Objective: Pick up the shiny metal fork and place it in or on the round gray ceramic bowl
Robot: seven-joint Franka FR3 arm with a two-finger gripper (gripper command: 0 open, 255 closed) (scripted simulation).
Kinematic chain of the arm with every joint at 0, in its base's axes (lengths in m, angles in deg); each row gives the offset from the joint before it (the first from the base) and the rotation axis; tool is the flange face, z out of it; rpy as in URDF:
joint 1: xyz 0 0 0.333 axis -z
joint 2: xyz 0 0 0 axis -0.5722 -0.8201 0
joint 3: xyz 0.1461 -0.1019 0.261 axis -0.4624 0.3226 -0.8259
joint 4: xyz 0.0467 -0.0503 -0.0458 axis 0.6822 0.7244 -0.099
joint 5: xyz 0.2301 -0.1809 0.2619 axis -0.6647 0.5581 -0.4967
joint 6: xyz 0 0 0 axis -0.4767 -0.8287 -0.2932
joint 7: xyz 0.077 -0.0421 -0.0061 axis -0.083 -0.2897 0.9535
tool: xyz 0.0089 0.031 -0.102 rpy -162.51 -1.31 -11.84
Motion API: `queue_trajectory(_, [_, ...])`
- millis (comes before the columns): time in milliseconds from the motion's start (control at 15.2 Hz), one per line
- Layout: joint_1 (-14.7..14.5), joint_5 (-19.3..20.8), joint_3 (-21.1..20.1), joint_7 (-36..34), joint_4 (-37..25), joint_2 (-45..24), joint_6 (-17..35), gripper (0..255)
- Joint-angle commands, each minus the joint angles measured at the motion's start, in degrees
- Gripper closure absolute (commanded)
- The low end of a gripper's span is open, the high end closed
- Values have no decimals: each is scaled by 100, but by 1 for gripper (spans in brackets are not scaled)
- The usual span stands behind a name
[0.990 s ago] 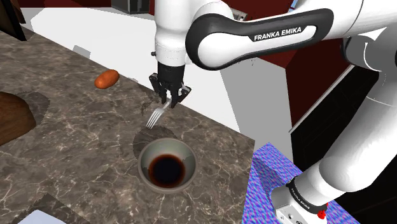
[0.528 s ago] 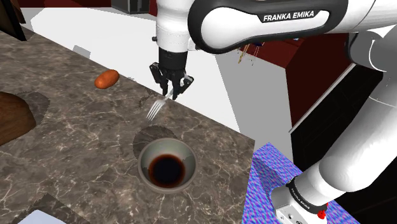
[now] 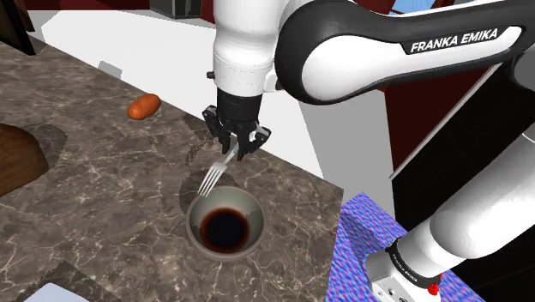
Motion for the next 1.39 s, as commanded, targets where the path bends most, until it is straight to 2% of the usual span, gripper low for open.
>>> queue_trajectory(0, [-69, -239, -127, -140, 212, 260, 55, 255])
queue_trajectory(330, [-295, -720, -364, -435, 566, 754, 129, 255])
queue_trajectory(990, [-356, -177, -437, -907, 1097, 221, 854, 255])
queue_trajectory(1320, [-359, -177, -434, -907, 1097, 221, 854, 255])
